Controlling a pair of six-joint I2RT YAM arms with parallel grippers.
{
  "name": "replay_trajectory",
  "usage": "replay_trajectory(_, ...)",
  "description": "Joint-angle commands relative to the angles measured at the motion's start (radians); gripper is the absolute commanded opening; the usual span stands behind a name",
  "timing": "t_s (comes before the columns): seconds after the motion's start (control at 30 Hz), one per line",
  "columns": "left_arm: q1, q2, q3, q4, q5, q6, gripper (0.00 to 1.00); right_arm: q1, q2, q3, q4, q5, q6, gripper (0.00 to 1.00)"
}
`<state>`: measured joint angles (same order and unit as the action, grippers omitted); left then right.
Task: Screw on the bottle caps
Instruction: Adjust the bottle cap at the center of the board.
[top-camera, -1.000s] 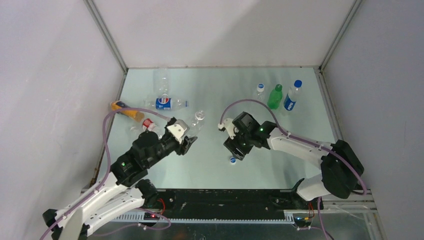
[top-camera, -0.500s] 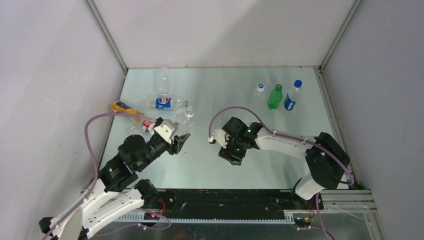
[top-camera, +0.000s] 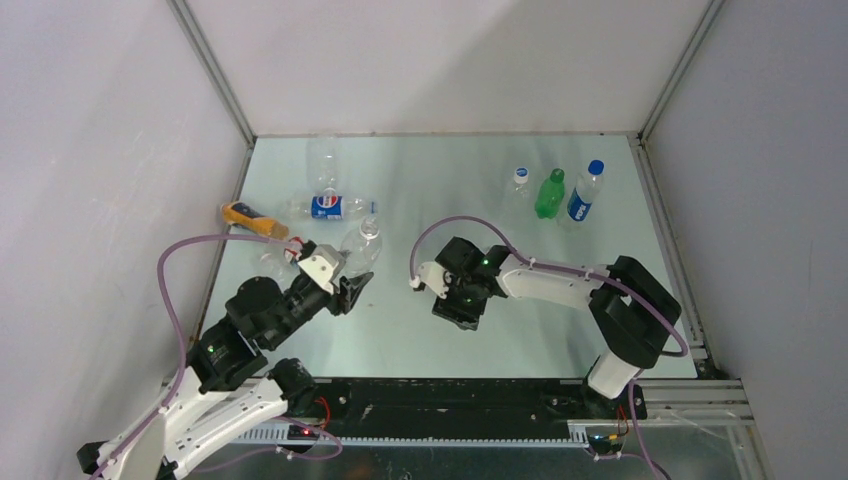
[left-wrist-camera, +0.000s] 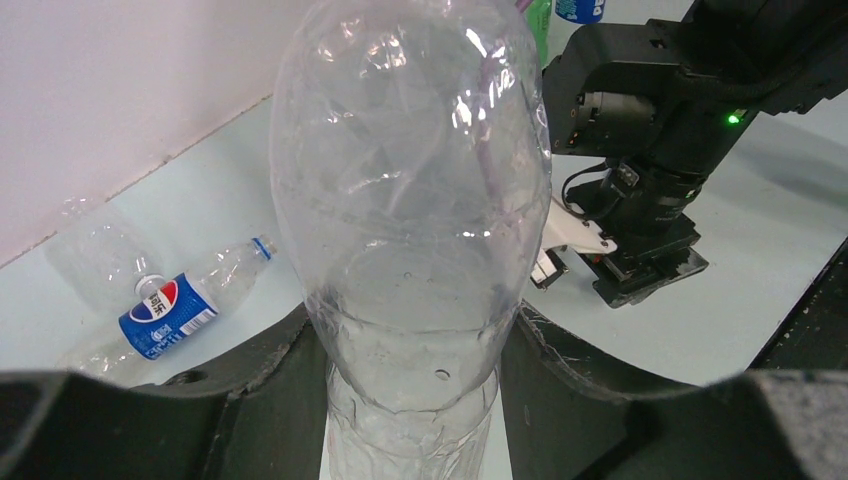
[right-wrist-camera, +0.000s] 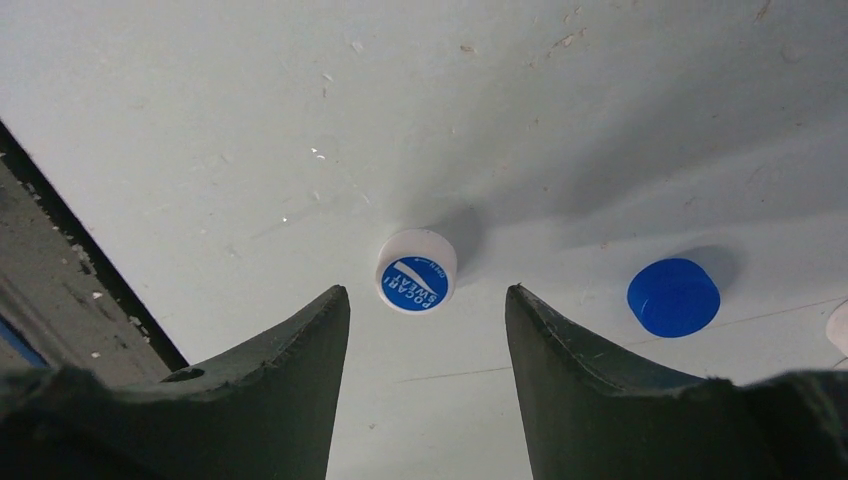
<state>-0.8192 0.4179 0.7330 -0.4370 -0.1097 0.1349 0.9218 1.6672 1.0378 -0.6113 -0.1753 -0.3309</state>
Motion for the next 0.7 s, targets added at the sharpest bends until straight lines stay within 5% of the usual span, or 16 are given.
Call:
replay_trajectory(0.0, 0.006, -0.006, 0.017, 0.008, -0.002, -0.014, 0.01, 0.006, 0.024, 0.039, 0.028, 0.027, -0.007, 0.60)
replay_trajectory(0.37, 0.006, -0.006, 0.011, -0.001, 0.016, -0.015, 0.01, 0.007, 0.066, 0.039, 0.028, 0.022, 0.001, 0.53)
replay_trajectory(0.67, 0.005, 0.026, 0.008, -0.005, 0.044, -0.004, 0.01, 0.002, 0.054, 0.039, 0.017, -0.005, 0.009, 0.29)
